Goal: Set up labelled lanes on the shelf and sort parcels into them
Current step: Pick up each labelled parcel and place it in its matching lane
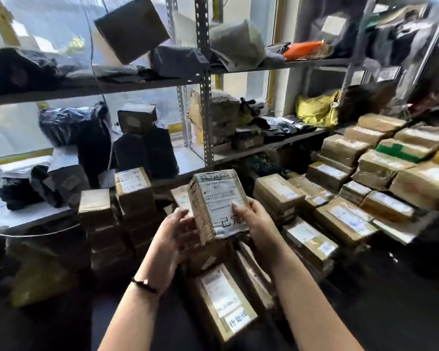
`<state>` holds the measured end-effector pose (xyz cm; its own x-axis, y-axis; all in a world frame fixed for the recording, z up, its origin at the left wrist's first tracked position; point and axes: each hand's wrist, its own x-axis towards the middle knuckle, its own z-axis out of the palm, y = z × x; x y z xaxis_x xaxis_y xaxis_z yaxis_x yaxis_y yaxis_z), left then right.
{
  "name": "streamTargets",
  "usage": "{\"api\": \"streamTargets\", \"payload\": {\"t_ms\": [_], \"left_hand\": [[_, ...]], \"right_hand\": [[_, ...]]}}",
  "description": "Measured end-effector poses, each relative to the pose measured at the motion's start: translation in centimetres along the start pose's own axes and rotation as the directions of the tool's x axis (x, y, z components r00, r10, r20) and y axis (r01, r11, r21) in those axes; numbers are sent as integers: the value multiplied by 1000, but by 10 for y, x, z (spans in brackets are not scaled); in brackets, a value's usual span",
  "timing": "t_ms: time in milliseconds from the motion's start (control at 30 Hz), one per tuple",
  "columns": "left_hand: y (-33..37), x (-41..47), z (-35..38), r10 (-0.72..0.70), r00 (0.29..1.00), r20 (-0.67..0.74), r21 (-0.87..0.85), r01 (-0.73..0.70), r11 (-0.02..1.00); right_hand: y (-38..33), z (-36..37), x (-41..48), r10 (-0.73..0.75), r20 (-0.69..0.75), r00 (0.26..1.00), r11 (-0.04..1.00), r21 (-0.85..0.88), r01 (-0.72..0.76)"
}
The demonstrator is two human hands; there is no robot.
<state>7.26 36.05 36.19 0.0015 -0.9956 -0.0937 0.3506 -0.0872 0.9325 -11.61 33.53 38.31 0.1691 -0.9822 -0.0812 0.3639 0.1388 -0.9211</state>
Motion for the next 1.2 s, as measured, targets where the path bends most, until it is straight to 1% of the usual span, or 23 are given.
{"api": "streamTargets", "payload": {"t_ms": [100,200,367,500,667,767,867,1033,1100,1200], "left_hand": [[-22,7,68,63,996,64,110,-69,992],[-53,15,132,69,987,145,172,-94,981],[-98,25,215,30,975,222,152,-65,986],[-128,36,258,-27,977,211,142,-3,990],[-160,54,286,-103,979,178,136,79,988],[-180,73,297,-152,976,155,162,126,979],[-199,96,308,-217,967,131,149,197,969],[-220,147,322,-258,962,86,165,241,956],[-226,170,323,-259,964,62,158,247,956],[-231,201,323,-245,969,21,116,241,963]], "right_hand": [[-9,-57,-12,-16,-87,996,998,52,21],[-19,-114,-24,-44,-154,987,997,49,52],[-50,-217,-48,-98,-182,978,995,-21,96],[-65,-274,-58,-93,-173,981,995,22,98],[-59,-316,-60,-42,-197,980,997,62,55],[-54,-336,-51,-6,-196,981,999,35,13],[-53,-356,-36,12,-192,981,1000,-4,-13],[-56,-391,16,76,-209,975,995,-49,-88],[-59,-402,43,127,-190,973,987,-75,-143],[-71,-411,88,170,-136,976,968,-160,-191]]}}
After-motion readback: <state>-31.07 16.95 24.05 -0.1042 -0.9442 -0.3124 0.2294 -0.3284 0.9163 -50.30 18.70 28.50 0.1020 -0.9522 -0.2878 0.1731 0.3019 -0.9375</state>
